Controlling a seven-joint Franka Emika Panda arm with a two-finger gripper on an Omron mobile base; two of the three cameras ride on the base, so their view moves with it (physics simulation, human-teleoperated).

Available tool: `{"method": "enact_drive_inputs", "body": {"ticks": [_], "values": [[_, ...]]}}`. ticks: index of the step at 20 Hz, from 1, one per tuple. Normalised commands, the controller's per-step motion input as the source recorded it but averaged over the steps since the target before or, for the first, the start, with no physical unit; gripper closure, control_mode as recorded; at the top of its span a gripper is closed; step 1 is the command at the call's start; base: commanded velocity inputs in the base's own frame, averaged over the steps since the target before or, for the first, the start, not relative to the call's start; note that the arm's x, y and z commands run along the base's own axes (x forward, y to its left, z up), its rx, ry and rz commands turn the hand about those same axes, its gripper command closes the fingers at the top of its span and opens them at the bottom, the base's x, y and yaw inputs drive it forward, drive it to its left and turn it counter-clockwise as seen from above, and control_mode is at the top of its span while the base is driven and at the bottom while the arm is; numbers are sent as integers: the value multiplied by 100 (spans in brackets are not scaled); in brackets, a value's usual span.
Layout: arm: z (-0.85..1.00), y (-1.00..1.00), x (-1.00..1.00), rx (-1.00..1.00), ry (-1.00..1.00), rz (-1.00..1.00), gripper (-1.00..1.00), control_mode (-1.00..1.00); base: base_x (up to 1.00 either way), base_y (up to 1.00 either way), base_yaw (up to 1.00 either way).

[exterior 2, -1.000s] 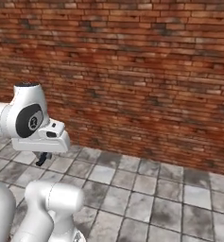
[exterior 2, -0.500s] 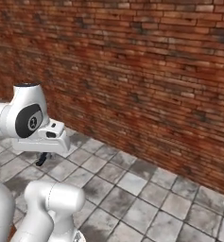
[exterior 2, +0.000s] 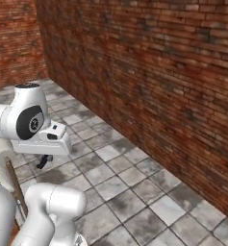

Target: Retrieve the butter from the fridge and place it on a plate on the dining table. Then retrieve the butter knife by the fridge and place it near the plate.

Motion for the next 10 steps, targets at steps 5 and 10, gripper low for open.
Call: {"method": "enact_drive_inputs", "body": {"ticks": [5,10], "values": [[0,0,0,0,0,0,100,100,-9,-19,61],[0,0,0,0,0,0,100,100,-13,-8,59]]}}
